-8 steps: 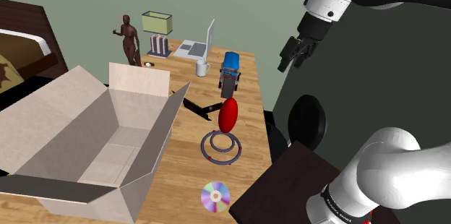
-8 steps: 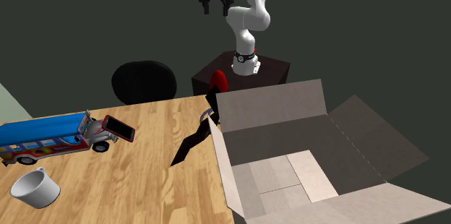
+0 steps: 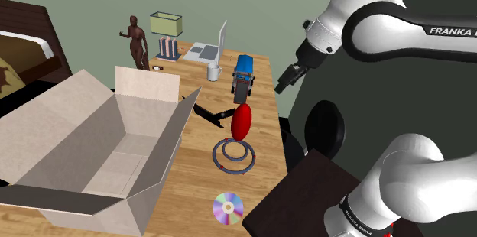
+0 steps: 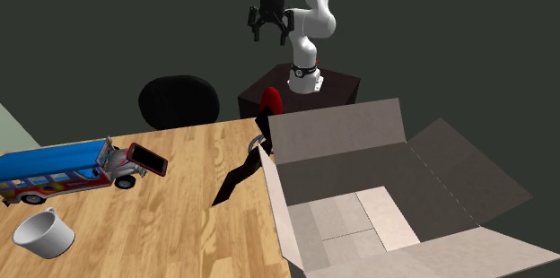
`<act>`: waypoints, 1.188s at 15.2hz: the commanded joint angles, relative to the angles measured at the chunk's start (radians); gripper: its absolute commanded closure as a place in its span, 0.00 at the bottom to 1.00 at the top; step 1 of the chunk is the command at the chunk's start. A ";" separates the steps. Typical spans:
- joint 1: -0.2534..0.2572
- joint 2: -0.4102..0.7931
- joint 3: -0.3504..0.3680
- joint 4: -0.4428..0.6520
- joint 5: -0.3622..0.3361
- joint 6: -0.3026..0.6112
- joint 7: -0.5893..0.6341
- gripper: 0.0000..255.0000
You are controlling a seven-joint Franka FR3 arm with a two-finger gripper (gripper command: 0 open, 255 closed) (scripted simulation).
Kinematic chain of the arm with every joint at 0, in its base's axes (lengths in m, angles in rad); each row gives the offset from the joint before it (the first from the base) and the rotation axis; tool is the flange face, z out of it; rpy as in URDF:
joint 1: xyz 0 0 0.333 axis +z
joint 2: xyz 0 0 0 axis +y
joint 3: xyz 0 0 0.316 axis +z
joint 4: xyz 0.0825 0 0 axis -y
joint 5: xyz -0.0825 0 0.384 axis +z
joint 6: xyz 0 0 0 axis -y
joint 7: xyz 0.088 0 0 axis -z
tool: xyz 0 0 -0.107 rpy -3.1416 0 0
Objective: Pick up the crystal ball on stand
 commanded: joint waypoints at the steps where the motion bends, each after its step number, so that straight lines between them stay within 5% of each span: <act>1: 0.024 0.014 0.004 -0.072 -0.003 0.157 -0.041 0.00; 11: 0.166 0.370 -0.028 -0.246 -0.027 0.985 -0.247 0.00; 18: 0.185 0.481 -0.046 -0.277 -0.024 1.128 -0.252 0.00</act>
